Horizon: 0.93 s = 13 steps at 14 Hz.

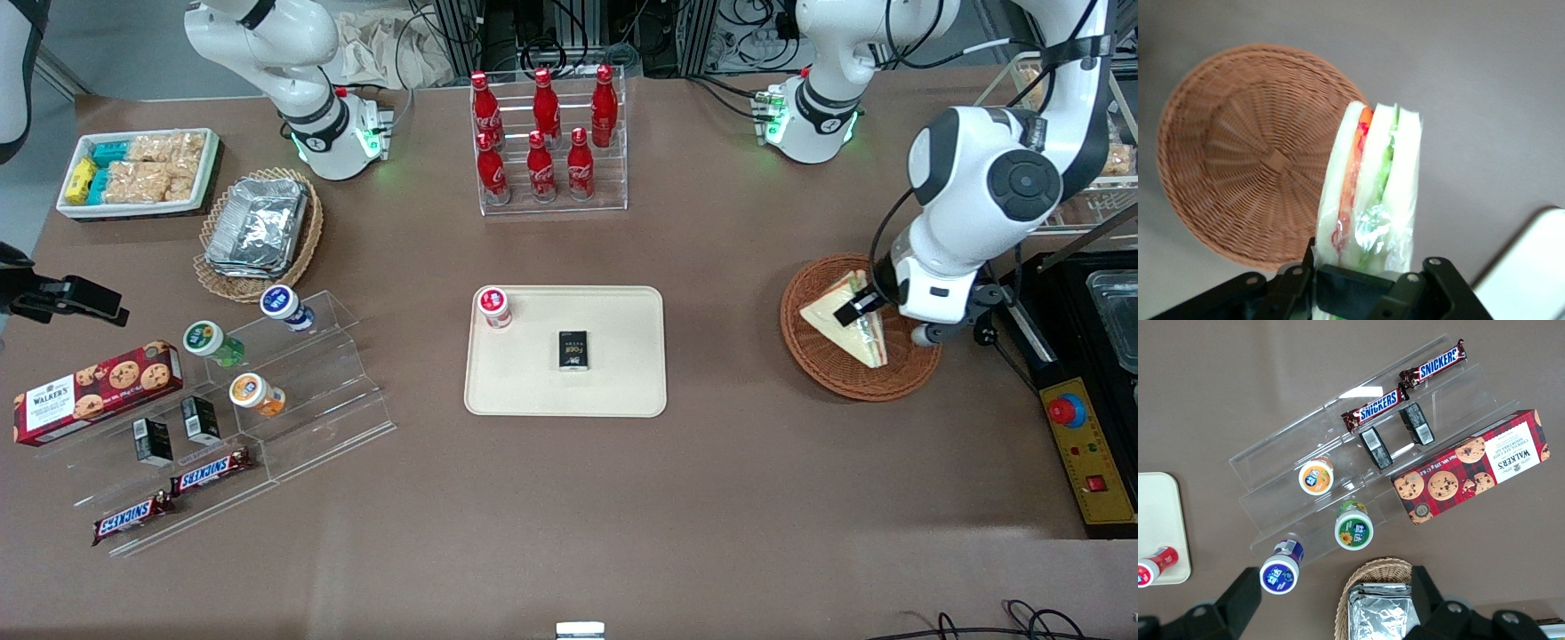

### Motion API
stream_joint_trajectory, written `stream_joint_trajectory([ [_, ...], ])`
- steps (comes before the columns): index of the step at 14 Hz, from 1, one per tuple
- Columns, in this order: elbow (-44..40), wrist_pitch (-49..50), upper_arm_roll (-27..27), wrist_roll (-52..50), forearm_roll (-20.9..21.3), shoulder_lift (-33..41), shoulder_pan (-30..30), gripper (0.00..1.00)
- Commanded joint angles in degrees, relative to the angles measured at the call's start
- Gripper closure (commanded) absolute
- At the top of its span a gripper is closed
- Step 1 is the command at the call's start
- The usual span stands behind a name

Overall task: Place sandwich from basket to tray
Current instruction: 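Lift the sandwich and carry it with the left gripper toward the white tray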

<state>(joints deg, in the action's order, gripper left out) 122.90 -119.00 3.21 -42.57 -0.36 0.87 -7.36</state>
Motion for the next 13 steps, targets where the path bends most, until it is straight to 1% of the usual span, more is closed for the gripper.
stream_joint_trajectory([
  [1, -7.7, 3.1, 6.2, -8.0, 1.2, -6.3, 0.0, 1.0],
  [4, -11.4, 3.1, 11.6, -16.1, 3.7, -10.9, -0.5, 1.0],
  [6, -12.5, 3.1, 13.5, -20.3, 5.4, -13.5, -3.1, 1.0],
  [9, -12.4, 3.1, 13.5, -19.5, 5.6, -15.5, -8.4, 1.0],
  [13, -12.1, 5.5, 13.7, -12.7, 5.5, -17.6, -13.3, 1.0],
])
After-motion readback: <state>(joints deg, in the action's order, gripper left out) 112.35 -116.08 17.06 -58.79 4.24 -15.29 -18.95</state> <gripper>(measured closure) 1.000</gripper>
